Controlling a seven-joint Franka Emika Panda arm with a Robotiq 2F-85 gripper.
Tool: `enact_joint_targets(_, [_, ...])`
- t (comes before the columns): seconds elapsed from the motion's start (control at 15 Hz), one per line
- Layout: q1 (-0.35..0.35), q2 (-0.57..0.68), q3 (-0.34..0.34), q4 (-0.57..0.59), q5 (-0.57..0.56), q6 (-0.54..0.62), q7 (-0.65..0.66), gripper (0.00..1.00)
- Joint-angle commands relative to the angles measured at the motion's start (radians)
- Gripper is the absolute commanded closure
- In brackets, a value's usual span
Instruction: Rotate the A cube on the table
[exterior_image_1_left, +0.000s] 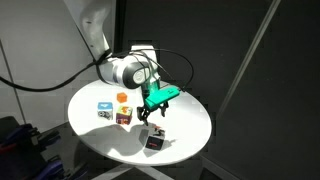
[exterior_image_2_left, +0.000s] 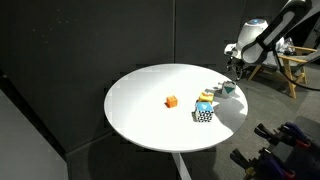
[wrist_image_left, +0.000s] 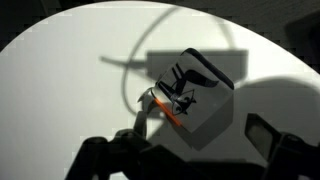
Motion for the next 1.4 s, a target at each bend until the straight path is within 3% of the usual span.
enact_joint_targets(0.0, [-0.005, -0.002, 0.005, 0.000, -0.006, -0.003, 0.005, 0.00])
enact_joint_targets(0.47, [0.060, 0.010, -0.057, 0.012, 0.000, -0.030, 0.272, 0.00])
enact_joint_targets(1.13, [0.048, -0.018, -0.024, 0.027, 0.090, -0.185, 0.692, 0.00])
enact_joint_targets(1.33, [0.034, -0.018, -0.007, 0.047, 0.115, -0.213, 0.752, 0.00])
